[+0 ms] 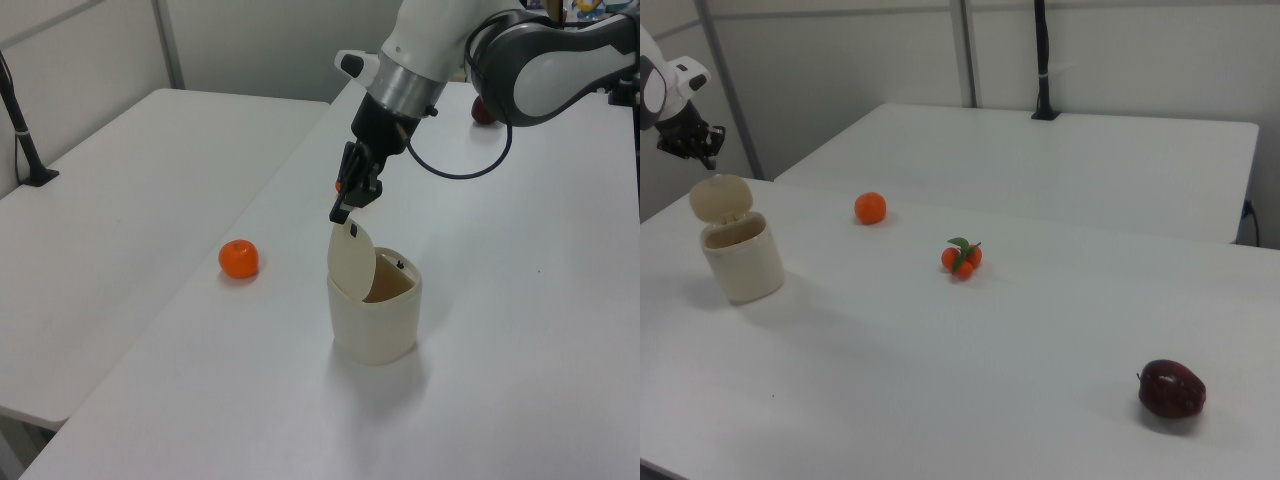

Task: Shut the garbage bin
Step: 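Push the flip lid down onto the bin opening with the gripper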

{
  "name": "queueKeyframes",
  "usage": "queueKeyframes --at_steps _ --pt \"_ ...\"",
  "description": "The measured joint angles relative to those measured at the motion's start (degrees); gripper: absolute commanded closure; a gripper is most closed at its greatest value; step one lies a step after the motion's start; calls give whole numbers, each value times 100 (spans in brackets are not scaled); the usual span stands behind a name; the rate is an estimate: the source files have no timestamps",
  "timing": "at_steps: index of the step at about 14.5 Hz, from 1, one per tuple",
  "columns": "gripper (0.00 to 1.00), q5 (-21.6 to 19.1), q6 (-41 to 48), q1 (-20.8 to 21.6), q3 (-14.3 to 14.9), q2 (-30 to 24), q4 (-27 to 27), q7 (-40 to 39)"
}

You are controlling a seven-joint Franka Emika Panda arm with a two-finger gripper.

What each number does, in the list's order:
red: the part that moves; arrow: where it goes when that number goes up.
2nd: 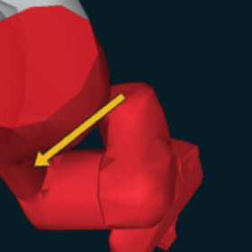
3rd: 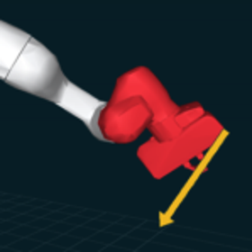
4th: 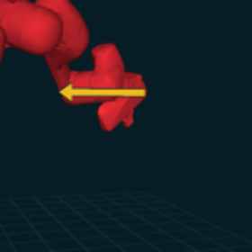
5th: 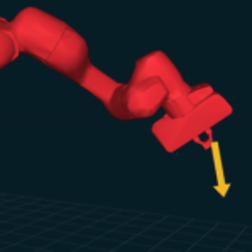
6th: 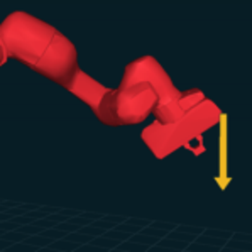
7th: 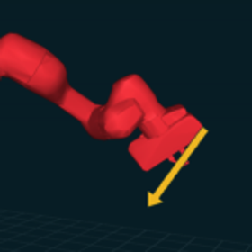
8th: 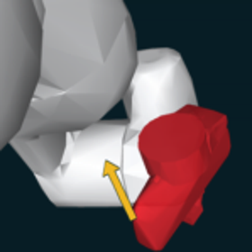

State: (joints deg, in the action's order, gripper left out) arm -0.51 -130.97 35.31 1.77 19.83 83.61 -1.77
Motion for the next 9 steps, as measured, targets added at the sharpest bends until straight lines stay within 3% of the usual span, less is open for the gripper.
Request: queueKeyframes --at_steps 9 --pt "100 2 890 -21 38 7 25 -714"
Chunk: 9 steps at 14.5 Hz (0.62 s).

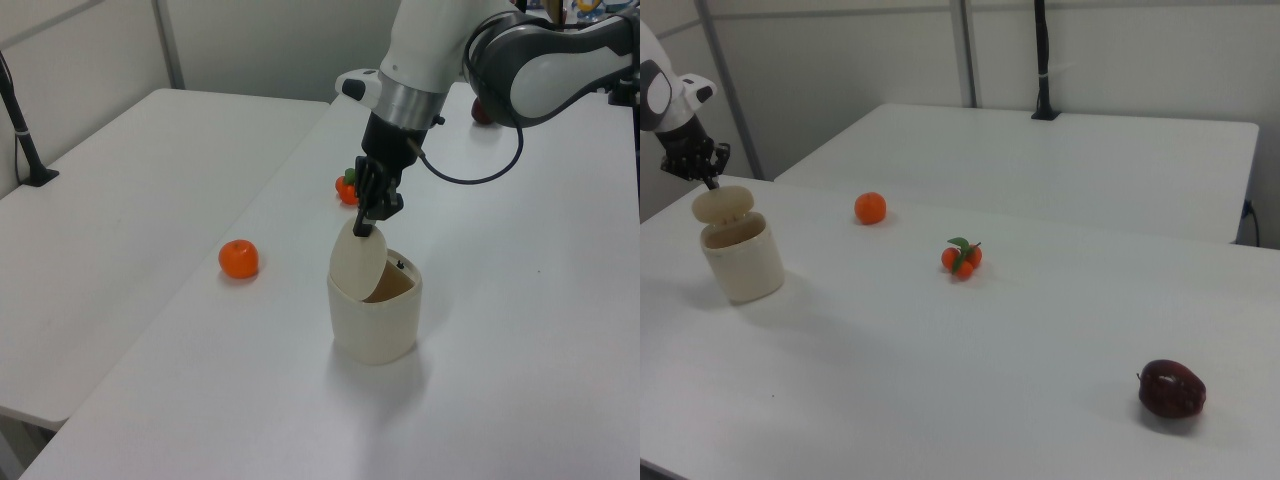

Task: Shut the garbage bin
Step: 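Push the flip lid down onto the bin opening with the gripper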

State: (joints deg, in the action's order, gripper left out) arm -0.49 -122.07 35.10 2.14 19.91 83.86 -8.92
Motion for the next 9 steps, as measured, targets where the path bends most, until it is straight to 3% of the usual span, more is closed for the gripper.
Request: queueKeyframes --at_steps 9 --pt "100 3 364 -87 23 116 367 -296"
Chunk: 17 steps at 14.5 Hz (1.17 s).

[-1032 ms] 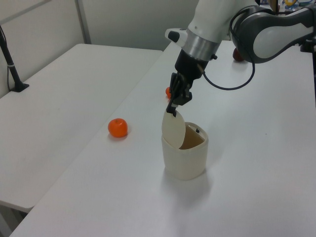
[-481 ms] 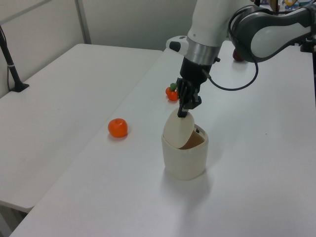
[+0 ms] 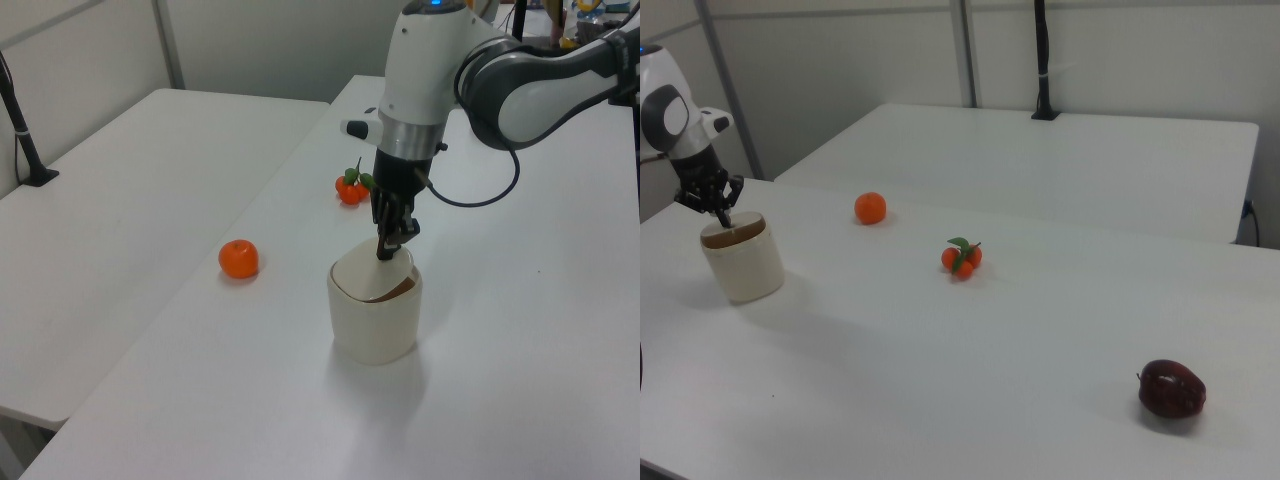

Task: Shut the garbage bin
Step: 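Push the flip lid down onto the bin opening with the gripper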

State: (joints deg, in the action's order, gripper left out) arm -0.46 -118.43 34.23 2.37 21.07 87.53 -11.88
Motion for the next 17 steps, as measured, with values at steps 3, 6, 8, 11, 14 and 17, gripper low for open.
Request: queueKeyframes --at_steps 3,6,8,11,14,17 --pt "100 3 0 -22 9 136 19 -4" --pt "100 6 0 -36 17 175 8 -6" --pt "100 6 0 -36 17 177 8 -6" --pt "100 6 0 -36 17 188 11 -8" --pt "100 6 0 -36 17 196 7 -8" --pt "100 6 0 -36 17 196 6 -9"
